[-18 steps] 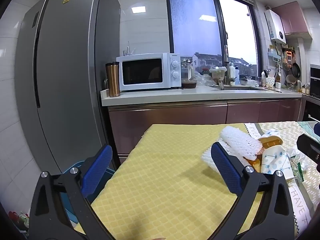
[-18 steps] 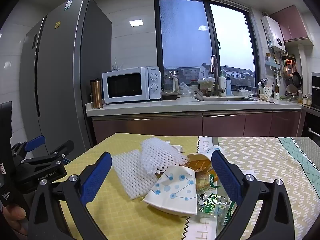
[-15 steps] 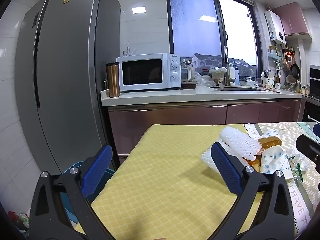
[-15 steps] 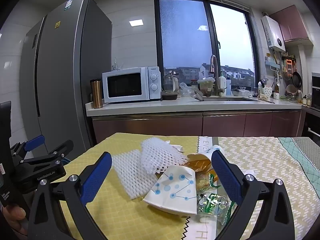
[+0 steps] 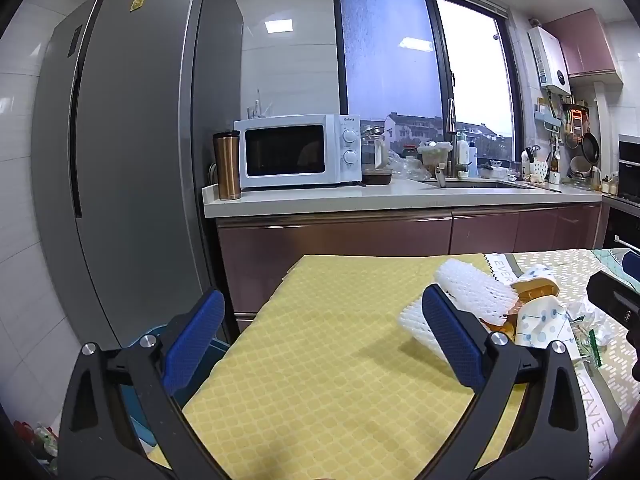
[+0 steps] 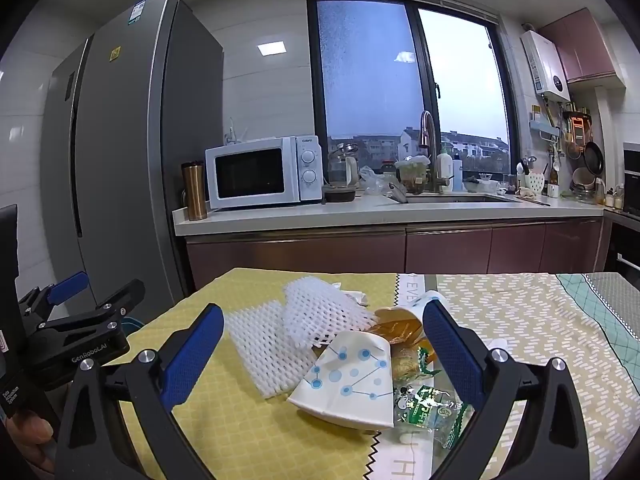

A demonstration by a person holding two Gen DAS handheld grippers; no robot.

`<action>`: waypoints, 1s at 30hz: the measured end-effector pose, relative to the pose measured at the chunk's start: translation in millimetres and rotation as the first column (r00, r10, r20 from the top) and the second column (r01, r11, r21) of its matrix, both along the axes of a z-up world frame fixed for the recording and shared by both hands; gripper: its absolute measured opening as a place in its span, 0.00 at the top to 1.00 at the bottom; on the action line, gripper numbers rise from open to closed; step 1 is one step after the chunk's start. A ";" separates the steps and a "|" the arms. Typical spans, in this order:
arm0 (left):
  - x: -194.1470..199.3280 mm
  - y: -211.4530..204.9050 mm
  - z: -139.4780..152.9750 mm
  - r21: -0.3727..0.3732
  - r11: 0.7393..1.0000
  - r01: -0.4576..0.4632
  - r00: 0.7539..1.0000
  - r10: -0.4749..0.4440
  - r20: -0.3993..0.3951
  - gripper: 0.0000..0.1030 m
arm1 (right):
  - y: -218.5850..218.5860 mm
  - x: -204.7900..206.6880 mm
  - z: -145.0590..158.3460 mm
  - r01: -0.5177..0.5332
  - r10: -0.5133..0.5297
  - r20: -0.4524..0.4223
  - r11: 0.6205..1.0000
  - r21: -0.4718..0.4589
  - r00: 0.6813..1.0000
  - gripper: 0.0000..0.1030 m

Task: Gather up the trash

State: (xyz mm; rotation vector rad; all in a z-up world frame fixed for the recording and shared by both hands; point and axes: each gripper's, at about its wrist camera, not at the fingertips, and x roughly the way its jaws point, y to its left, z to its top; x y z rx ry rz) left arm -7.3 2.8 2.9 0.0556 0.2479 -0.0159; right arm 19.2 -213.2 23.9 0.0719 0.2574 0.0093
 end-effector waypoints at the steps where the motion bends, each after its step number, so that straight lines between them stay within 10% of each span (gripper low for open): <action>1: -0.5 0.0 -0.2 0.000 1.000 0.000 1.000 0.000 0.001 0.05 | -0.6 -0.1 -0.2 0.000 0.000 0.001 1.000 0.001 1.000 0.06; 30: -8.1 -1.9 3.3 -0.005 1.000 0.010 1.000 -0.010 0.015 0.05 | -5.3 2.8 1.2 -0.001 0.001 0.006 1.000 0.009 1.000 0.06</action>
